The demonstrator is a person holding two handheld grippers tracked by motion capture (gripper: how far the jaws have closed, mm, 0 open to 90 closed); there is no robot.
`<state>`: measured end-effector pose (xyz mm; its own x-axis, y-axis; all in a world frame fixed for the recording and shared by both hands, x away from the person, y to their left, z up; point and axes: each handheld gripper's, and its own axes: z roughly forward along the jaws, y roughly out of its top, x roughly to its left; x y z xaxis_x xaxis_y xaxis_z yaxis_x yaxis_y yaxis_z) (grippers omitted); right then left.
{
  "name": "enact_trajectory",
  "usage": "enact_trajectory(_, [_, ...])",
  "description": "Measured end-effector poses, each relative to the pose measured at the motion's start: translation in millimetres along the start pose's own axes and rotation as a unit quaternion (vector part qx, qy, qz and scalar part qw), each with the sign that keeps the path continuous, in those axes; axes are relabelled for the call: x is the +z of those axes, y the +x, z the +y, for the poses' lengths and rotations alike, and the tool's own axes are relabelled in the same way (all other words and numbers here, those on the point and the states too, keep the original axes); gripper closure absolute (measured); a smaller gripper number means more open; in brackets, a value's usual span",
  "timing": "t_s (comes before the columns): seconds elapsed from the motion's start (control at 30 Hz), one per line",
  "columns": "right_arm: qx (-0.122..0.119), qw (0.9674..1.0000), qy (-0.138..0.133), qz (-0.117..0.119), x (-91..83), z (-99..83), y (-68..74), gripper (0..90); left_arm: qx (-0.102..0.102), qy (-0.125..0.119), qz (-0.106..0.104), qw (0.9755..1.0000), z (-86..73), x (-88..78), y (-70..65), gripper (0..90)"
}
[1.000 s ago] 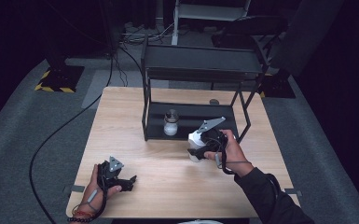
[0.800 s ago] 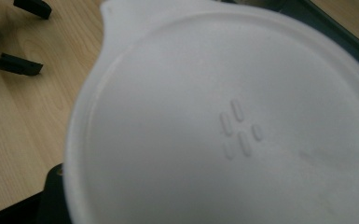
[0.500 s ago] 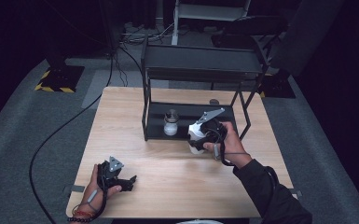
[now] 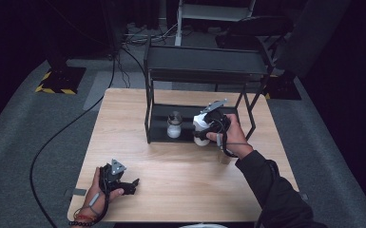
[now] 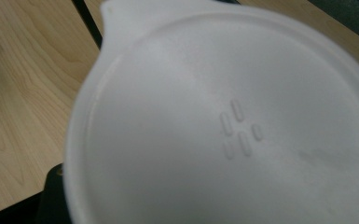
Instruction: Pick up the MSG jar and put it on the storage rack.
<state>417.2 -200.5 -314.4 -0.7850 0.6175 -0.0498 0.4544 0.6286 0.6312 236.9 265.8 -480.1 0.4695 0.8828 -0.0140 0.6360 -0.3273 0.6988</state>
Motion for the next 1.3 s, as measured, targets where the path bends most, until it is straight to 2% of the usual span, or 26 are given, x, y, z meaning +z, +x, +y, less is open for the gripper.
enact_trajectory(0.47, [0.016, 0.9996, 0.015, -0.018, 18.7, 16.6, -18.3, 30.3, 0.000, 0.000, 0.000, 1.0000, 0.0, 0.0, 0.0, 0.4])
enact_trajectory(0.8, [0.028, 0.9994, 0.018, -0.013, 29.0, 27.6, -30.8, 30.3, 0.000, 0.000, 0.000, 1.0000, 0.1, 0.0, 0.1, 0.4])
enact_trajectory(0.97, [0.030, 0.9990, 0.026, -0.019, 35.3, 32.7, -31.8, 30.3, 0.000, 0.000, 0.000, 1.0000, 0.1, 0.0, 0.0, 0.4])
enact_trajectory(1.1, [0.035, 0.9989, 0.029, -0.015, 40.5, 34.3, -35.0, 30.3, 0.000, 0.000, 0.000, 1.0000, 0.1, 0.0, 0.0, 0.4])
enact_trajectory(1.3, [0.045, 0.9977, 0.047, -0.021, 48.8, 41.0, -35.9, 30.3, 0.000, 0.000, 0.000, 1.0000, 0.0, 0.0, 0.0, 0.5])
